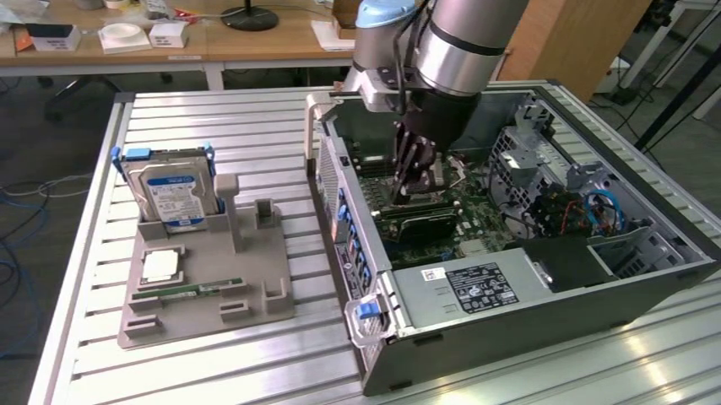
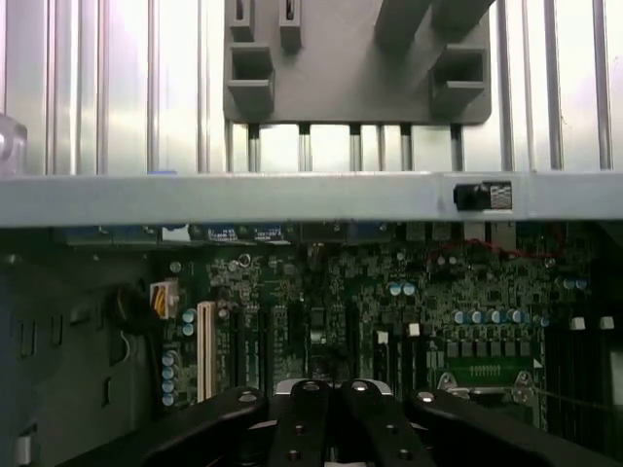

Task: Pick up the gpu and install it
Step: 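Press down on the gpu until it lock into place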

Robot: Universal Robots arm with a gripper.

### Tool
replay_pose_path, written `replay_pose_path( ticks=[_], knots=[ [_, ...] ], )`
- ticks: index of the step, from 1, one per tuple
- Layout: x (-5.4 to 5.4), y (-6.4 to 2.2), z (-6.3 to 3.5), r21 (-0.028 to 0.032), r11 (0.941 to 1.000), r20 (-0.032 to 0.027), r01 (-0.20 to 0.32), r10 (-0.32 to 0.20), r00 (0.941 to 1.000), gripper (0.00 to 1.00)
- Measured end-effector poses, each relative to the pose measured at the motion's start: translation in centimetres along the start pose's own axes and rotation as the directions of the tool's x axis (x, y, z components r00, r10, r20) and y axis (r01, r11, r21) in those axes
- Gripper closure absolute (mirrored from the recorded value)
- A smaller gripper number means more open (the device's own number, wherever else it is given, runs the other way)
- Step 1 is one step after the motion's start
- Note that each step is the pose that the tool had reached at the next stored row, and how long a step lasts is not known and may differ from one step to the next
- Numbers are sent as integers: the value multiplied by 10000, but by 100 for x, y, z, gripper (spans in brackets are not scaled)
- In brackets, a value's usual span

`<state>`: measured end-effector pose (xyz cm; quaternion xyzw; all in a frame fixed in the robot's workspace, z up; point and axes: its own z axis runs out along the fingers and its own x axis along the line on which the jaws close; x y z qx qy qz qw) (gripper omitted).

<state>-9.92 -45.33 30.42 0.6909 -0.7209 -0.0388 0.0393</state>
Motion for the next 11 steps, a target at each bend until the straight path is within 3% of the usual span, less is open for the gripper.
replay_pose_path(
  ticks=[11],
  knots=[
    [-18,-429,-46,4,10000,60,6,-6,10000,89]
  ],
)
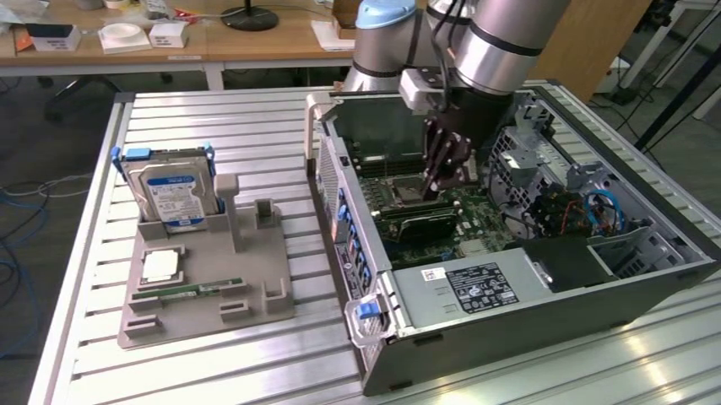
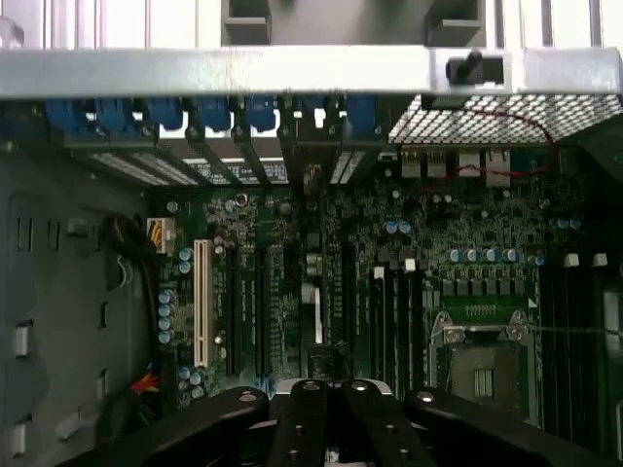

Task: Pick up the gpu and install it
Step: 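Press down on the gpu until it lock into place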

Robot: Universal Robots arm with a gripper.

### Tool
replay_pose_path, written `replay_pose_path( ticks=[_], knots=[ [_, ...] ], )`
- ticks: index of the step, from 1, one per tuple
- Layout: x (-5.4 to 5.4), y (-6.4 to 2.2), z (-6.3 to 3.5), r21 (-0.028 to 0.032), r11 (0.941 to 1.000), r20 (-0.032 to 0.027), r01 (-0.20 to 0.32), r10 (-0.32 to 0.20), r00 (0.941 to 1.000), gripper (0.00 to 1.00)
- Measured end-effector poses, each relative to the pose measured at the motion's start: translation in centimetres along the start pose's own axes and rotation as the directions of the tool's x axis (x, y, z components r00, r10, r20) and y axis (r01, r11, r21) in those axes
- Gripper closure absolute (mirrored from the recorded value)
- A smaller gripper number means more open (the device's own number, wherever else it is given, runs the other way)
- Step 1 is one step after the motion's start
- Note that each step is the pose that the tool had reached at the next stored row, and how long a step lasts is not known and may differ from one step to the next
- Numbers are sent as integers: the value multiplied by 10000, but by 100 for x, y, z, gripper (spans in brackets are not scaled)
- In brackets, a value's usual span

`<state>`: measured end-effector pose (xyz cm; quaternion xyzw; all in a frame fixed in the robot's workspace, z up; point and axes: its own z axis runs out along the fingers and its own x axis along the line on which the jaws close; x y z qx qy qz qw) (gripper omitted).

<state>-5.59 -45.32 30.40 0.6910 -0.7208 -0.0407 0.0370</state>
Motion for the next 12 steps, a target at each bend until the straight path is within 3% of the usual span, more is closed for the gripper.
replay_pose_path(
  ticks=[4,12],
  knots=[
    [-6,-150,-17,-1,10000,16,3,-3,10000,89],
    [-7,-164,-18,-2,10000,18,3,-3,10000,89]
  ],
)
